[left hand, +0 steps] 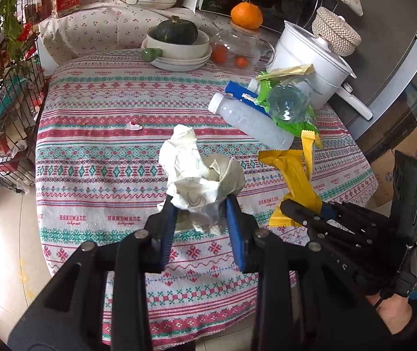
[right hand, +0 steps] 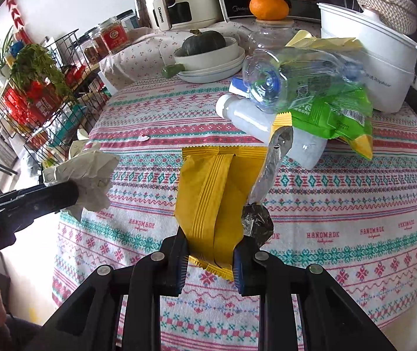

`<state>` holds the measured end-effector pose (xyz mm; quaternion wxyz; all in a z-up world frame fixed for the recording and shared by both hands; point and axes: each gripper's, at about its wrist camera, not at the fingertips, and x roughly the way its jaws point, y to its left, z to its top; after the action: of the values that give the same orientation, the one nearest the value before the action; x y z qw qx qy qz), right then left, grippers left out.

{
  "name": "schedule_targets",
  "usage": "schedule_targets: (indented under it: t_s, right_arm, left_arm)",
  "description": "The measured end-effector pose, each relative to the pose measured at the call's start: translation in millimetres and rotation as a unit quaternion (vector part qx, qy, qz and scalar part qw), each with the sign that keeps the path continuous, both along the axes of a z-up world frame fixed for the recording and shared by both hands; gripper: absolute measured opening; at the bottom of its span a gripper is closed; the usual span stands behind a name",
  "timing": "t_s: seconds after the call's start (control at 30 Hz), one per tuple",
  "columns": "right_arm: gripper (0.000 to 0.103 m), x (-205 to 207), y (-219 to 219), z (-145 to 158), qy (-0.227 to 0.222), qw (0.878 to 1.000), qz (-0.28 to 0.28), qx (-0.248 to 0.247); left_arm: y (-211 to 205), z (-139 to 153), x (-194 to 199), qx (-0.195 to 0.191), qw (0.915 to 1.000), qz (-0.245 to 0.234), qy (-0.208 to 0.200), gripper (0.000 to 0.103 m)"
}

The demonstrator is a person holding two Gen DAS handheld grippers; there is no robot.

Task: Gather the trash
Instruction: 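Carry the tissue to the white bin and open the left gripper while the right carries the yellow bag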

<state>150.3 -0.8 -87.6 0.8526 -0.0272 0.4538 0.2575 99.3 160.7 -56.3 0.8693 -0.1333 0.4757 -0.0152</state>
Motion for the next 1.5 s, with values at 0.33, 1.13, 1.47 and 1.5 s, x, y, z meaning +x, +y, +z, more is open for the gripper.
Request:
schedule_targets:
  t_s: [0.33,1.13,1.47,1.5]
  right_arm:
    - [0.025,-26.9,-122.0,38.1,-0.023,0.998,-0.056,-0.005]
    - [0.025,-78.1,-349.3,11.1,0.025,0.972,-0.232,0.010]
    - [0.025,-90.7,-387.2,-10.3,0.054,0.962,-0.269,0.005]
    - [0.025,-91.2,-388.0,-11.0,0.055,0.961,-0.271,0.005]
  left_arm:
    - [-82.7,17.0,-1.6,-0.005,0.9958,-0.085,-0.034,0.035]
    - [-305.2,-14.4,-18.1,0.022,0.9510,-0.306,-0.039,0.036]
    - [-363.3,-56.4,-21.3,0.054,0.9366,-0.345,-0.029,0.040]
    - [-366.5,-57.8,-20.6,0.054,0.9363,-0.346,-0.029,0.041]
